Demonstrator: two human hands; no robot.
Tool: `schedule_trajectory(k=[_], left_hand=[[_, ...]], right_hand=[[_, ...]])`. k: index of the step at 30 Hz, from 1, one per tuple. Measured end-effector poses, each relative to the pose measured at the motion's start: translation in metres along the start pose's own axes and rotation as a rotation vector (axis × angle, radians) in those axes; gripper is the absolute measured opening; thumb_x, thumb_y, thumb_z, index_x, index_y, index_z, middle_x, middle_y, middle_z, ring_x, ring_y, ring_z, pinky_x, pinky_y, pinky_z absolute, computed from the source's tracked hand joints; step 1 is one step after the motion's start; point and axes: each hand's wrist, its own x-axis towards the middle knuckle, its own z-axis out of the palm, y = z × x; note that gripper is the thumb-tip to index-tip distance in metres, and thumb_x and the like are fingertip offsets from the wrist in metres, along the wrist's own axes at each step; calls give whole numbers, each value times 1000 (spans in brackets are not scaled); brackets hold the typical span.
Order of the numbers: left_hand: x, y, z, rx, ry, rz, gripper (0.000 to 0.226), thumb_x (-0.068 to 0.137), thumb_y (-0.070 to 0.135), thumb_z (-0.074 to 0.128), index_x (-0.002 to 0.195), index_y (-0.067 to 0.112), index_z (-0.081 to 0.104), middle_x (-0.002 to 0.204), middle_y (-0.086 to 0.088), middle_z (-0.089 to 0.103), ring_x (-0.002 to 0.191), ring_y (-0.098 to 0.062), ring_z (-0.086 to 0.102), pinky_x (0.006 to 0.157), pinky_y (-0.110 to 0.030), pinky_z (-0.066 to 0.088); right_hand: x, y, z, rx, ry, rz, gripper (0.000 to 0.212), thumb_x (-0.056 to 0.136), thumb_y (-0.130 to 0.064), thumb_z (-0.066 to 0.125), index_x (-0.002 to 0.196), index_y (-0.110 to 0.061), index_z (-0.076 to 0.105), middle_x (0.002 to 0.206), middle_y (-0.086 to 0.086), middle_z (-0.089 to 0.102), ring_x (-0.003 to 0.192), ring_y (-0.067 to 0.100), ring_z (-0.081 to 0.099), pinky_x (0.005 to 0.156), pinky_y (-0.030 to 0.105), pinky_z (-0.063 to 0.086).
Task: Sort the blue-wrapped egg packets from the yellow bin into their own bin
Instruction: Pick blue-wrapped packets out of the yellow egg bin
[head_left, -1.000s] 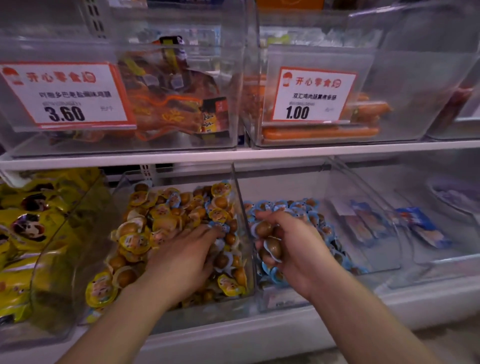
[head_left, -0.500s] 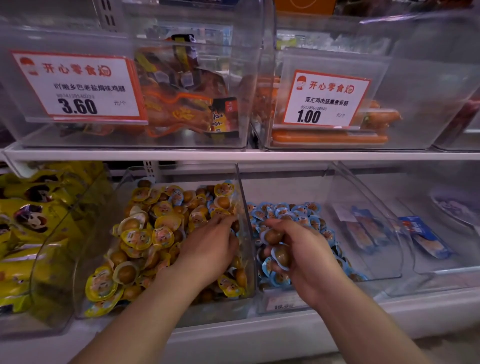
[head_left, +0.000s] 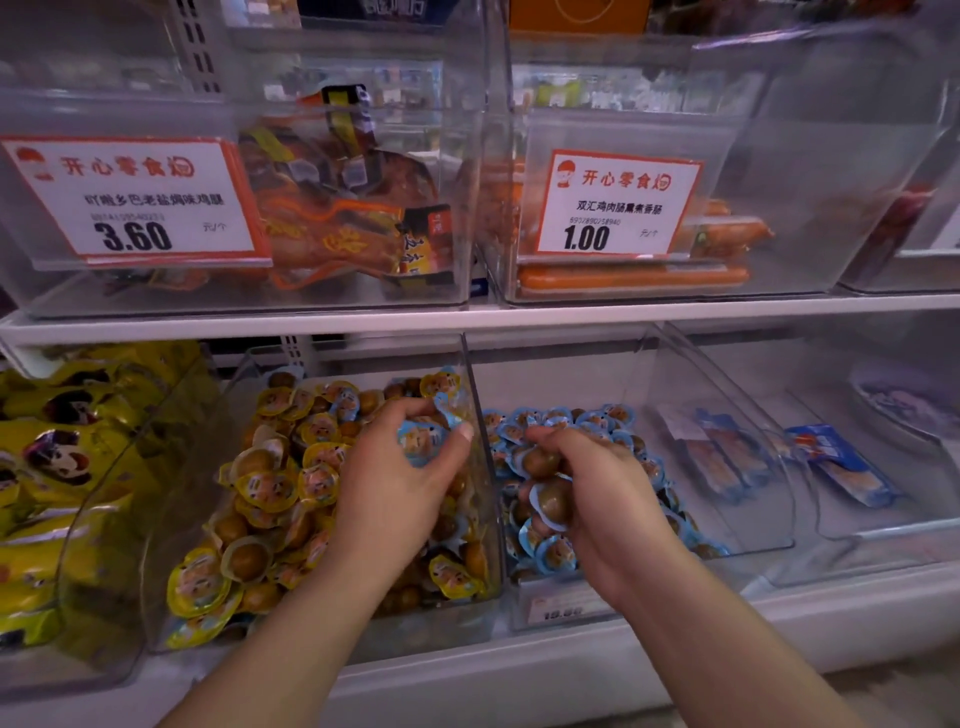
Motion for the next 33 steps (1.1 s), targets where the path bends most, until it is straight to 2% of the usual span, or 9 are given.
schedule_trajectory(k=[3,6,11,14,20,24,26,30,33], left_hand=[[-12,31,-8,-292,-114,108,24,82,51,71,100,38,63,93,21,71,82,3,69,62,-9,50],[-22,46,-4,-161,-284,224,28,83,48,67,109,43,58,104,18,65,95,-4,66,77,-32,58],[-26,39,3,-1,-293,241,44,89,61,44,130,43,41,124,25,45,121,2,46,101,-31,43],[-31,37,8,9,-285,250,42,96,55,28,136,47,32,127,26,35,126,6,37,108,-32,36],[-23,40,16,4,-421,229,67,92,65,19,150,35,32,146,21,29,144,-5,20,120,-38,23],[-18,31,18,-1,-563,170,74,80,81,21,148,58,5,147,47,-2,141,18,-8,118,-16,2],[-16,27,15,-26,-471,162,66,84,77,29,147,61,16,143,51,6,136,26,2,111,-7,8],[-1,8,-1,-77,-218,132,26,100,43,49,123,49,57,119,28,57,115,0,55,105,-38,45],[5,-10,-12,-25,-256,55,24,97,31,54,111,48,63,112,25,63,101,3,60,92,-33,51]], right_hand=[[-7,-3,9,57,-98,40,29,90,-33,62,106,-10,71,78,6,65,63,25,59,45,27,44],[-14,-4,16,86,-268,60,43,91,-53,60,109,-16,73,99,9,77,84,21,75,60,31,53],[-15,-6,16,189,-99,2,20,96,-22,61,104,-9,74,97,14,77,81,23,75,55,28,54],[-14,-5,12,210,-92,106,22,96,-28,61,105,-13,73,93,10,77,71,19,72,56,28,50],[-11,-4,3,121,-283,89,38,91,-40,65,122,-19,70,120,10,72,113,24,68,81,34,48],[5,-4,-12,221,-215,66,40,87,-19,71,124,-3,66,107,14,74,94,24,74,69,31,57],[17,-11,-25,153,-50,48,39,84,-17,75,118,-1,65,92,13,74,76,25,73,58,30,54],[36,-30,-60,-200,183,-11,31,85,-42,67,100,-15,71,96,5,76,79,25,70,58,30,47],[42,-34,-82,-419,325,-55,34,80,-47,60,93,-19,75,94,-4,76,88,15,67,62,31,41]])
